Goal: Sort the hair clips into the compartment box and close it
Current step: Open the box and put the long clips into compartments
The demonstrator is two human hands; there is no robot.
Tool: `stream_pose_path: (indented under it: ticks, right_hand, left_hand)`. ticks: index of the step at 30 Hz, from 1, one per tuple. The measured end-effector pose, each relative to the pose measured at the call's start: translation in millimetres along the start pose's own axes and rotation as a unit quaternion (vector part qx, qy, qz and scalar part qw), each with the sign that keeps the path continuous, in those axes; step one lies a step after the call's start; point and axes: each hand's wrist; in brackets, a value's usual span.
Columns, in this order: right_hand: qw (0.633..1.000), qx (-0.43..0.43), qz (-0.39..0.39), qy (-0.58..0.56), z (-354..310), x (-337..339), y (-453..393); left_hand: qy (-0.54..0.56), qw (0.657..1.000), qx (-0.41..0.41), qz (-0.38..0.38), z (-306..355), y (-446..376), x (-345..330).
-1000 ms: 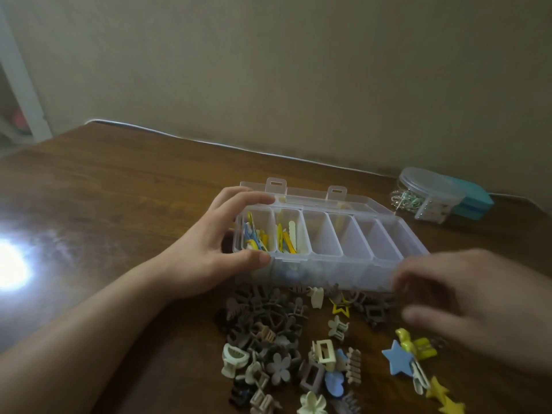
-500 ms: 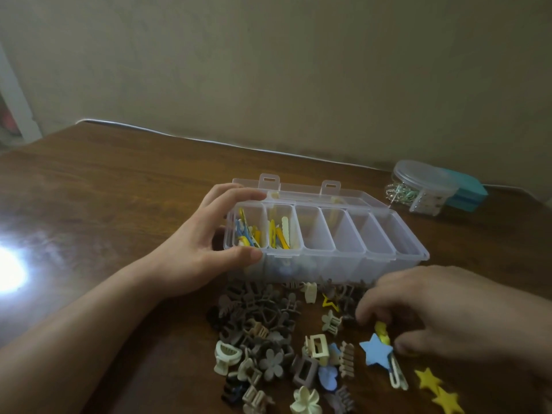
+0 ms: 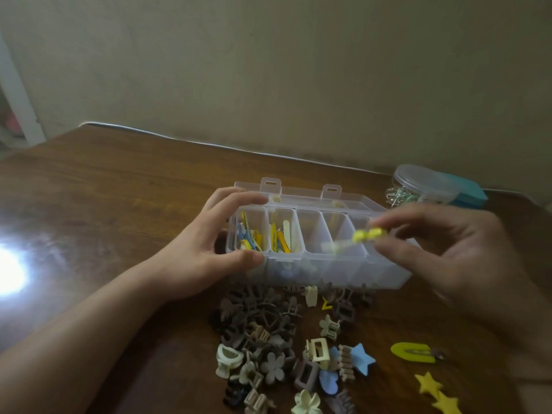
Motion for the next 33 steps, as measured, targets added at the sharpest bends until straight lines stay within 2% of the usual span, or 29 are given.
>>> stream_pose_path:
  ticks: [2, 3, 5, 8, 10, 12, 15, 17, 18, 20, 22, 23, 25, 29, 31, 33]
  right_hand:
    - [0.993, -0.01, 0.117, 0.014, 1, -23, -1]
    - [0.988, -0.005, 0.144, 0.048, 2, -33, -1]
    - [0.98, 0.011, 0.143, 0.135, 5, -49, -4]
    - [0.965, 0.014, 0.039, 0.26, 7, -55, -6]
    - [0.957, 0.011, -0.027, 0.287, 10, -48, -4]
    - [0.96, 0.008, -0.044, 0.277, 11, -36, -2]
    - [0.966, 0.016, -0.024, 0.257, 4, -7, -4]
    - [0.96, 0.014, -0.047, 0.276, 0, 15, 0]
    - [0.949, -0.005, -0.084, 0.305, -1, 24, 3]
    - [0.903, -0.105, -0.196, 0.366, -1, 31, 10]
    - [0.836, -0.219, -0.3, 0.404, -2, 25, 15]
    - [0.806, -0.244, -0.336, 0.422, -5, 17, 16]
    - [0.778, -0.251, -0.357, 0.452, -9, 4, 14]
    - [0.769, -0.254, -0.354, 0.468, -9, -5, 10]
    - [0.769, -0.26, -0.368, 0.453, -10, -6, 9]
    - [0.787, -0.244, -0.372, 0.427, -10, -5, 8]
  left_hand:
    - [-0.004, 1.0, -0.001, 0.001, -1, 0, 0]
    - [-0.005, 1.0, 0.0, 0.0, -1, 1, 0]
    - [-0.003, 1.0, 0.003, -0.001, -1, 0, 0]
    - [-0.001, 1.0, 0.005, -0.001, -1, 0, 0]
    - [0.002, 1.0, 0.004, 0.0, 0, 0, 0]
    - [0.004, 1.0, 0.004, 0.002, 0, 0, 0]
    - [0.004, 1.0, 0.001, 0.003, 0, 0, 0]
    - [0.006, 1.0, 0.002, 0.003, 0, 0, 0]
    - [0.008, 1.0, 0.003, 0.003, 0, 0, 0]
    - [0.01, 1.0, 0.002, 0.002, 0, 1, 0]
    - [0.01, 1.0, 0.002, 0.002, 0, 1, 0]
    - [0.01, 1.0, 0.003, 0.003, 0, 0, 0]
    - [0.009, 1.0, 0.004, 0.002, 1, 0, 0]
    - [0.01, 1.0, 0.004, 0.004, 2, 0, 0]
    - [0.01, 1.0, 0.003, 0.004, 3, 0, 0]
    - [0.012, 1.0, 0.007, 0.003, 3, 0, 0]
Point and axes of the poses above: each hand's wrist, its own y-axis away from the middle knuckle, its own x-axis out of the back of the hand, z = x × y, and after that the axes turned 13 degrees about -x, right-handed
